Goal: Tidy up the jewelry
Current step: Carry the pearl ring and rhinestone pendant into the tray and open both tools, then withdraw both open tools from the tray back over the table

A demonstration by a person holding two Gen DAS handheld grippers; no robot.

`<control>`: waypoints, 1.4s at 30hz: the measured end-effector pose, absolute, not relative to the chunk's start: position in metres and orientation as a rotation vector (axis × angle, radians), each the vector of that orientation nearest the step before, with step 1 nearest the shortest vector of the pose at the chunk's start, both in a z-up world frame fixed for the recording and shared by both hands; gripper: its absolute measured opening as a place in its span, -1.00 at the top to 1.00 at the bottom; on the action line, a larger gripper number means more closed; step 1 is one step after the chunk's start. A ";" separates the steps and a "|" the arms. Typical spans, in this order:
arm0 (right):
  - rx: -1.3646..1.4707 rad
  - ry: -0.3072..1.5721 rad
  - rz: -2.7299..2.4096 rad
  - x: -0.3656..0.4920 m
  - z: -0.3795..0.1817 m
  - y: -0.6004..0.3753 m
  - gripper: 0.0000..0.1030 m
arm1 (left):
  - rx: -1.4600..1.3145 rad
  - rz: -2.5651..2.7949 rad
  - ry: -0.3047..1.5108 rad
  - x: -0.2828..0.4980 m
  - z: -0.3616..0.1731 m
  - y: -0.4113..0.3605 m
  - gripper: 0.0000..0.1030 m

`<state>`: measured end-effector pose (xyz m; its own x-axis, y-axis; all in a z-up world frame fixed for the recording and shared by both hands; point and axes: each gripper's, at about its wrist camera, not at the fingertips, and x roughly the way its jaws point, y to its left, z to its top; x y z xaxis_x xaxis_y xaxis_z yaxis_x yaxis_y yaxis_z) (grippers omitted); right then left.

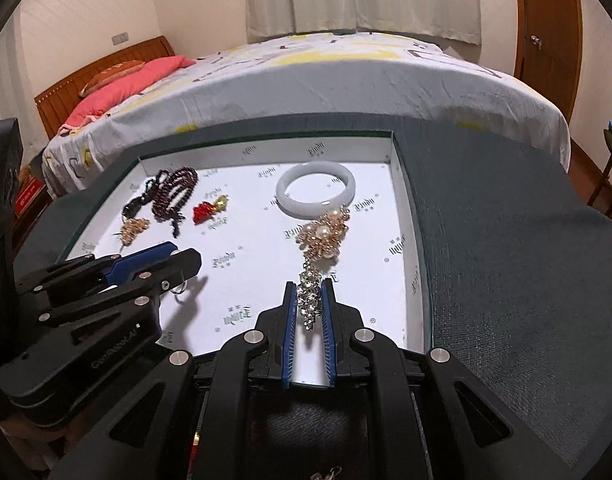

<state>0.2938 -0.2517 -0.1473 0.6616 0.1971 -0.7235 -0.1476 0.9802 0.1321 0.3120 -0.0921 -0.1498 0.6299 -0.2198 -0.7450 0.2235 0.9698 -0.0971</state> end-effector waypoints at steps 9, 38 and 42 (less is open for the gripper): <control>0.049 0.833 0.186 0.298 -0.151 -0.250 0.75 | 0.010 -0.256 0.872 0.309 -0.155 -0.091 0.56; 0.111 0.759 0.195 0.250 -0.121 -0.265 0.19 | -0.008 -0.201 0.772 0.255 -0.121 -0.073 -0.25; 0.106 0.772 0.178 0.234 -0.125 -0.271 0.19 | -0.011 -0.182 0.772 0.238 -0.120 -0.067 -0.26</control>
<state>0.2343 -0.2709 -0.1247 0.7025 0.1980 -0.6836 -0.1206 0.9797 0.1599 0.2380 -0.0675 -0.1202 0.7020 -0.1674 -0.6922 0.1591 0.9843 -0.0767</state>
